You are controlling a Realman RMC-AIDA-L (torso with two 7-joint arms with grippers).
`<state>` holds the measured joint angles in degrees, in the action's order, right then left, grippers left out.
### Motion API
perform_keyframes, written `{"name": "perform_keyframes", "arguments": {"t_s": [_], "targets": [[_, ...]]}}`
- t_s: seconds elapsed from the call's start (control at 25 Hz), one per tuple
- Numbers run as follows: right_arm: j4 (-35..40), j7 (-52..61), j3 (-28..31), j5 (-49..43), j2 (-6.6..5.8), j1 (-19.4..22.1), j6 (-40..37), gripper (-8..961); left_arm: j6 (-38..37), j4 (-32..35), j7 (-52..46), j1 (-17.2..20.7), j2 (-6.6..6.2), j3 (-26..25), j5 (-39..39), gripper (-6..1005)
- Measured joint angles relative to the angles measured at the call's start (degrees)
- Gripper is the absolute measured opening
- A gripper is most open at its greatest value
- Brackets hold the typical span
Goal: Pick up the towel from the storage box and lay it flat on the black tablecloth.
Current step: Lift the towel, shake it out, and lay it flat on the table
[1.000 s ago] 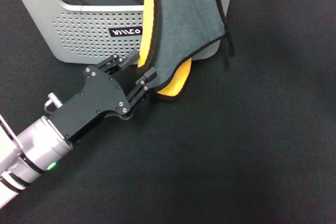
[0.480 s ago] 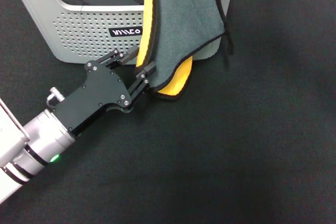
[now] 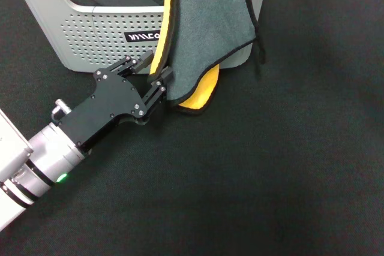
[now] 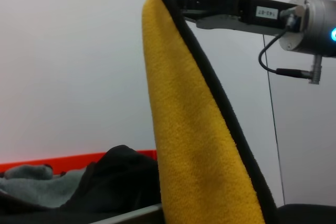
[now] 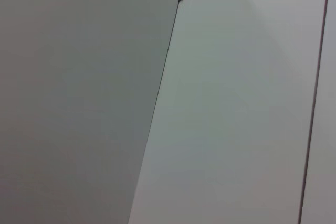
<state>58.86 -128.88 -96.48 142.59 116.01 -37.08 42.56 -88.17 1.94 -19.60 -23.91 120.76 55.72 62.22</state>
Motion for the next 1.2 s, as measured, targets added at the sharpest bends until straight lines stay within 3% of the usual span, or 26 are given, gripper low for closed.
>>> {"name": "perform_keyframes", "arguments": {"t_s": [0.32, 0.88, 1.2], "targets": [[0.12, -0.04, -0.01, 0.10, 0.00, 0.26, 0.08, 101, -0.32, 0.00, -1.03, 0.00, -0.13, 0.34, 0.19, 415], [-0.06, 0.10, -0.03, 0.08, 0.00, 0.99, 1.02, 107, -1.34, 0.51, -4.23, 0.23, -0.29, 0.35, 0.32, 31], [0.12, 2.39, -0.03, -0.45, -0.35, 4.96, 6.87, 110, -6.68, 1.12, -8.81, 1.28, -0.81, 0.48, 0.84, 31]]}}
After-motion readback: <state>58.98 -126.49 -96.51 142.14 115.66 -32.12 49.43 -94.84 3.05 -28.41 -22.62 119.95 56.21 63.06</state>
